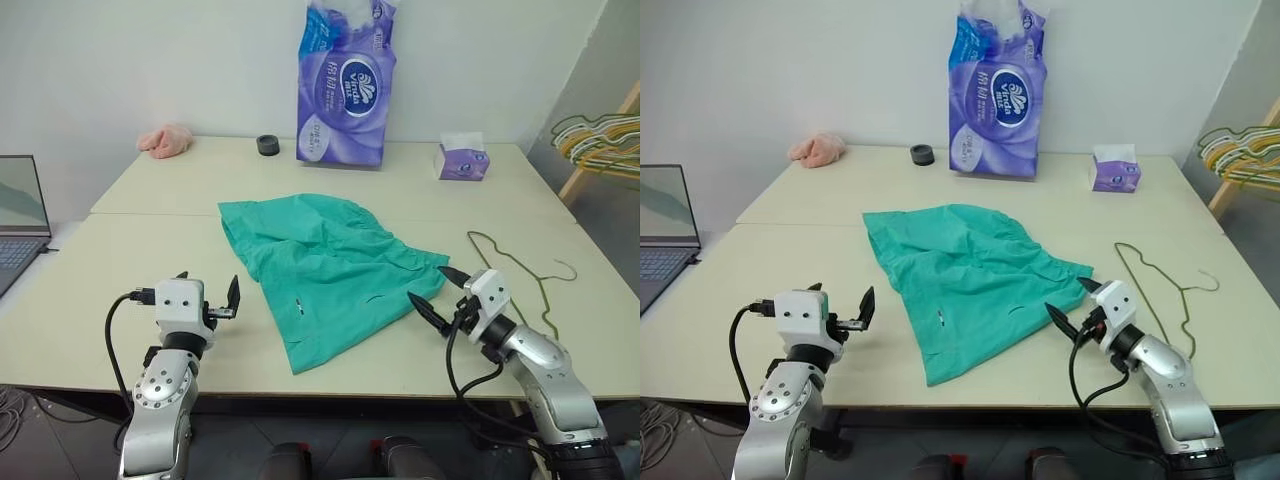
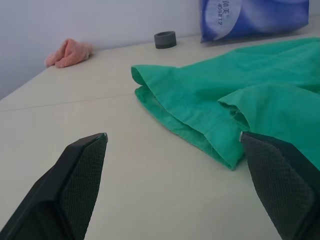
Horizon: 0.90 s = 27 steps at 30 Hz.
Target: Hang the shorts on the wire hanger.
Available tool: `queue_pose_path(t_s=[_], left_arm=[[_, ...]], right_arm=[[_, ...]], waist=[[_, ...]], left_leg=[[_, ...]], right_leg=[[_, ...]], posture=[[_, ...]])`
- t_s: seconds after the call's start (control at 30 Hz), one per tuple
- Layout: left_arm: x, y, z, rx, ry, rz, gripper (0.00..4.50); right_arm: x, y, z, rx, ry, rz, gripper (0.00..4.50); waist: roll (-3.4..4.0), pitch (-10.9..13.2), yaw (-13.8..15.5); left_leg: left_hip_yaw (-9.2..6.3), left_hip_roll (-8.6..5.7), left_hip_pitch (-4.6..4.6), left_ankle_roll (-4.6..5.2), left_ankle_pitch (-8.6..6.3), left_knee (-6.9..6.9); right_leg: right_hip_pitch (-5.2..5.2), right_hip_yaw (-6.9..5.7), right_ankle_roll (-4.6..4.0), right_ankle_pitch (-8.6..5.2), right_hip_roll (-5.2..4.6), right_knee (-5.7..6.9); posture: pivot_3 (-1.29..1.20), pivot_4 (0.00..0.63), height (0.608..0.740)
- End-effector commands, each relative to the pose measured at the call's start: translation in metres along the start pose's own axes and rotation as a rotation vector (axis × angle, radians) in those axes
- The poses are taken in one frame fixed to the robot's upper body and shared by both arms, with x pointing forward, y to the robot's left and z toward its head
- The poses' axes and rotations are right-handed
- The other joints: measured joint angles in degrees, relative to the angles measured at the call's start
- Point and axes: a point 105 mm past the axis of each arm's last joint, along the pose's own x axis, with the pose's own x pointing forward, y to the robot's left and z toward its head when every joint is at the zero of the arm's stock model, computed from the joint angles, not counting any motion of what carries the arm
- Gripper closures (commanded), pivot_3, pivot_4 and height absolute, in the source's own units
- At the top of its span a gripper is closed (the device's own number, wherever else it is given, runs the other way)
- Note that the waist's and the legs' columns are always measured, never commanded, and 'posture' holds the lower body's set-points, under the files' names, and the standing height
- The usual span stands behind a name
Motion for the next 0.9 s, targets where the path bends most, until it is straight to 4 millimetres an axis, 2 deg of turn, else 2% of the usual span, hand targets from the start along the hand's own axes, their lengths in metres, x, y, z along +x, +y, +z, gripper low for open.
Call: queue_pose_path(t_s=[0.03,0.23,0.9], left_arm=[[0.0005,0.0004,0.0201,0.049,-0.076,-0.013,0.01],[-0.0004,0.0007,0.0145,0.085,-0.038,-0.017,0.01],[-0.0001,-0.0062,0.0187,0.063,-0.048,-0.071,0.01]], right_arm=[[-0.0005,-0.0066,0.0111,-0.025,-0.038,-0.025,0.00],[-0.0002,-0.0047,0.0105,-0.030,-0.035,-0.013,0.00],[-0.0002,-0.0009,0.0097,-0.048,-0.022,0.020,0.00]], waist=[[0.00,0.0,0.0],[0.00,0.0,0.0],[0.06,0.1,0.0]], left_leg=[[0.00,0.00,0.00,0.00,0.00,0.00],[0.01,0.00,0.00,0.00,0.00,-0.01],[0.00,0.03,-0.01,0.00,0.00,-0.03]], right_leg=[[0.00,0.00,-0.04,0.02,0.00,0.00],[-0.01,0.02,-0.05,0.01,0.00,-0.01],[-0.03,0.02,0.11,-0.13,-0.01,-0.02]], posture=[[-0.01,0.057,0.740],[0.00,0.057,0.740],[-0.01,0.067,0.740]])
